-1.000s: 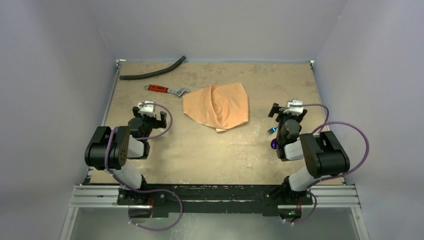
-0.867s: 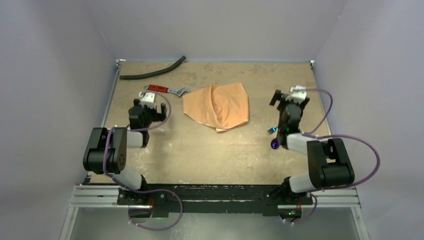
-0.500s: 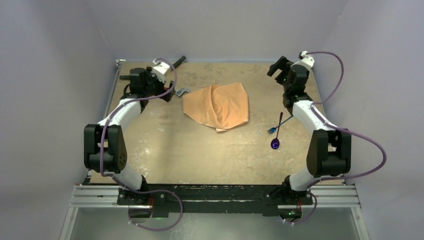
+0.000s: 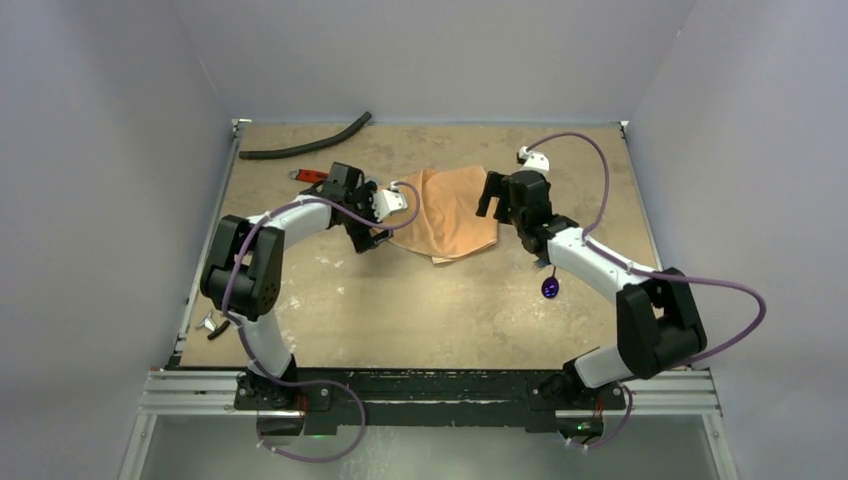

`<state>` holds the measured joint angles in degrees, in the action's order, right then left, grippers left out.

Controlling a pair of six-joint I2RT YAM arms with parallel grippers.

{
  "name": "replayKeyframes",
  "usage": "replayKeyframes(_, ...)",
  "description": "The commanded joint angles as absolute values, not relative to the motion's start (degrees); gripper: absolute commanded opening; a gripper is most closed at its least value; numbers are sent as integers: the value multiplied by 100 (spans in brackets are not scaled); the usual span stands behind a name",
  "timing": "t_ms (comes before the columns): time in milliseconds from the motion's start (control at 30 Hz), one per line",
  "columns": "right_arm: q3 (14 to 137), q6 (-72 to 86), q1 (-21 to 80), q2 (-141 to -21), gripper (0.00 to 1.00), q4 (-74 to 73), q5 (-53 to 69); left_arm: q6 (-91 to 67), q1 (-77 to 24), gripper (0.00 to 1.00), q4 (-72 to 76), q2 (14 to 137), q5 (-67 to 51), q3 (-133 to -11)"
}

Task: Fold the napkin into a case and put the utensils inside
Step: Pick up the crumpled napkin from the center of the board.

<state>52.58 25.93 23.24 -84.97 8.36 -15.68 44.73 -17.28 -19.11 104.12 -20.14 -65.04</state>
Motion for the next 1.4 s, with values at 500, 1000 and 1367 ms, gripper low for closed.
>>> replayKeyframes(500,4768,2896,3042,-7971,98,197,-1815,5604,-1987,25,-800,10674,-1311,-6729)
replayKeyframes(1000,4775,2479,3218,-7747,98,591,-1757,3253,-1987,0,-1425,9696,-1718,-8311)
replayKeyframes(1367,4440,1361,4439,-7967,98,2351,-2421,2721,-1986,0,-1810,9509,-1333,-8948)
